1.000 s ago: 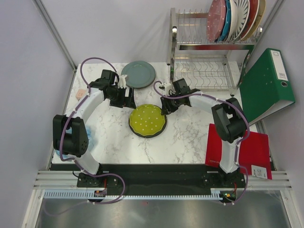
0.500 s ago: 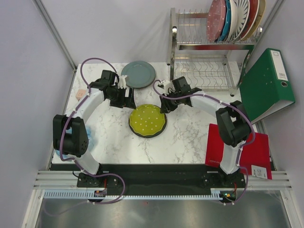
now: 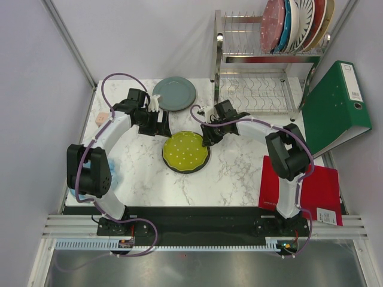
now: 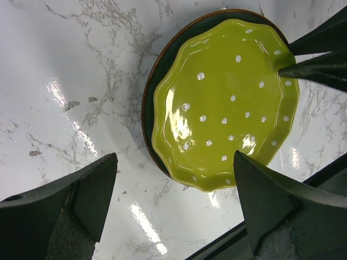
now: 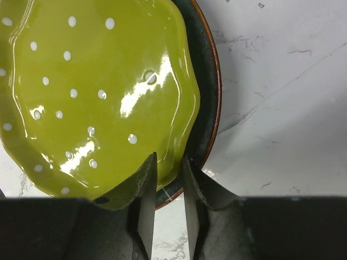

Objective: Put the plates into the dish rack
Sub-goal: Pick up the plate at the center of the board.

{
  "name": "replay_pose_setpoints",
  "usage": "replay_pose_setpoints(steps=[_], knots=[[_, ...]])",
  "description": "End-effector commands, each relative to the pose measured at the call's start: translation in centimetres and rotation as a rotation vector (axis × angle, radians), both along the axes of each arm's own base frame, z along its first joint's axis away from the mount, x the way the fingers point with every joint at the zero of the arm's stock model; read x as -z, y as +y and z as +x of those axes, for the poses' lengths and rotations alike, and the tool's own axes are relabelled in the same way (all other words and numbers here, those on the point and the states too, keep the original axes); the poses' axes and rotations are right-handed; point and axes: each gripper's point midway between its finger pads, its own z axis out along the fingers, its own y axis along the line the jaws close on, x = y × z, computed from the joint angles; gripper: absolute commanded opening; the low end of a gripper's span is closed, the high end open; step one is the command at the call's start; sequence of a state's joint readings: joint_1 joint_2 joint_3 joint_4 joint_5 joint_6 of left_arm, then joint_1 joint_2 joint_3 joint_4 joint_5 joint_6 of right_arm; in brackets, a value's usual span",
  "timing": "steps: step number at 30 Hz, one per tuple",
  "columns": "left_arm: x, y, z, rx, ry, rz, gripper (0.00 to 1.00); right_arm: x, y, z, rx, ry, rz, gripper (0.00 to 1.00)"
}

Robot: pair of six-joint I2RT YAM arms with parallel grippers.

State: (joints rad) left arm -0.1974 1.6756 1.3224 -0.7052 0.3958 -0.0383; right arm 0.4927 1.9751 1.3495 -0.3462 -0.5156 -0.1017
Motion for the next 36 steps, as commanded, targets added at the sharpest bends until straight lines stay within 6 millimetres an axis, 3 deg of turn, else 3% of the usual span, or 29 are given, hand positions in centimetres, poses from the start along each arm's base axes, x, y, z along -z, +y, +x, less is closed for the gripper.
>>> replay_pose_setpoints(steps=[1, 3, 6, 10, 16, 24, 30, 34, 35, 36], knots=[[0.1, -0.2, 0.3, -0.003, 0.003, -0.028, 0.94, -0.7, 0.9, 0.3, -0.049, -0.014, 0.034, 0.14], [0.5, -0.5, -0.1, 0.032, 0.014, -0.049, 0.93, -1.0, 1.0, 0.2, -0.057, -0.019, 0.039, 0.00], [1.1, -1.2, -0.8, 0.131, -0.004, -0.090, 0.91, -2.3, 1.2, 0.4, -0.075, -0.072, 0.045, 0.00], [1.5, -1.4, -1.0, 0.265, -0.120, -0.093, 0.91, -6.3, 1.5, 1.8, -0.079, -0.227, 0.059, 0.00], [2.0, -2.4, -2.1, 0.463, -0.206, -0.132, 0.88, -9.3, 2.2, 2.7, -0.071, -0.317, 0.081, 0.00], [1.5, -4.3, -2.1, 0.539, -0.193, -0.257, 0.85, -11.8, 4.0, 1.3, -0.149, -0.385, 0.110, 0.00], [3.3, -5.2, -1.4, 0.581, -0.159, -0.300, 0.80, -12.9, 4.8, -0.2, -0.194, -0.407, 0.132, 0.00], [2.7, -6.0, -1.5, 0.640, -0.172, -0.364, 0.57, -12.7, 4.7, -0.6, -0.201, -0.409, 0.128, 0.00], [2.4, -6.0, -1.9, 0.663, -0.167, -0.370, 0.38, -12.6, 4.7, -0.6, -0.196, -0.404, 0.125, 0.00], [2.4, -6.0, -2.0, 0.672, -0.165, -0.379, 0.31, -12.3, 4.6, -0.6, -0.187, -0.395, 0.119, 0.00]])
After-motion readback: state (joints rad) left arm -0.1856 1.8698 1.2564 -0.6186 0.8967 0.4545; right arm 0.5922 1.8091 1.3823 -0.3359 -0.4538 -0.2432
